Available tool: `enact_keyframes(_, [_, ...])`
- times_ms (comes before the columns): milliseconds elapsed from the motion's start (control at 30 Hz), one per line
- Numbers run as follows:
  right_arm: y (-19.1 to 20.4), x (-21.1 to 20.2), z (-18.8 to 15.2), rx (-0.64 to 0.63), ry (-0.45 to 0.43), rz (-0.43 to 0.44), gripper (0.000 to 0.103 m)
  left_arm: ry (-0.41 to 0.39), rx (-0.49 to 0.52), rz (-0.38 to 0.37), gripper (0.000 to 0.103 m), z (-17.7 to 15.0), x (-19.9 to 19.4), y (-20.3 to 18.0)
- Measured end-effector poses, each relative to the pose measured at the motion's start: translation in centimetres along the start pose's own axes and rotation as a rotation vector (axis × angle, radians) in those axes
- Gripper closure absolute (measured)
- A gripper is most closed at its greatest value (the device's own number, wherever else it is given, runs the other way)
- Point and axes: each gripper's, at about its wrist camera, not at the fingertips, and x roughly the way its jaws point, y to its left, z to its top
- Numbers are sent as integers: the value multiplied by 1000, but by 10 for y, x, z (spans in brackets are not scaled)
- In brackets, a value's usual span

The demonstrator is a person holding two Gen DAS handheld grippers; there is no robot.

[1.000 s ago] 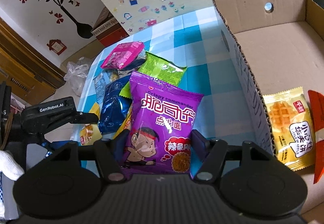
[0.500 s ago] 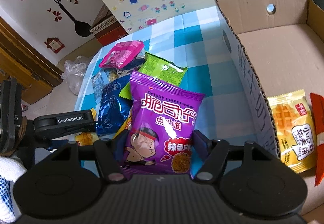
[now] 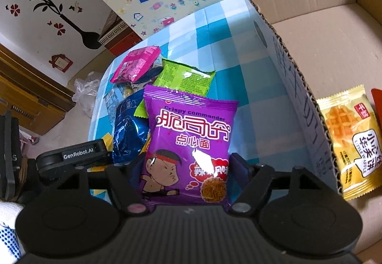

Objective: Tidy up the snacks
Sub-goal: 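Close the left gripper on the yellow waffle packet, then lift the yellow waffle packet with the left gripper while the right gripper carries the purple bag toward the box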

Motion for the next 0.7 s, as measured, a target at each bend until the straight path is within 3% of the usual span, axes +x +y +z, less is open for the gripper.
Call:
enact_keyframes(100, [0, -1, 0, 3, -3, -4, 31, -19, 11, -7, 3, -3, -2, -1])
enact_keyframes(233, [1, -5, 0, 4, -13, -9, 34, -65, 37, -35, 30, -4, -12, -3])
enact_keyframes(333, [1, -8, 1, 9, -22, -19, 35, -70, 12, -31, 43, -4, -15, 2])
enact_keyframes(467, [1, -14, 2, 15, -35, -19, 35, -51, -32, -100, 45, -1, -21, 9])
enact_keyframes(700, [6, -30, 4, 17, -64, 3, 35, -80, -45, -146, 45, -3, -41, 8])
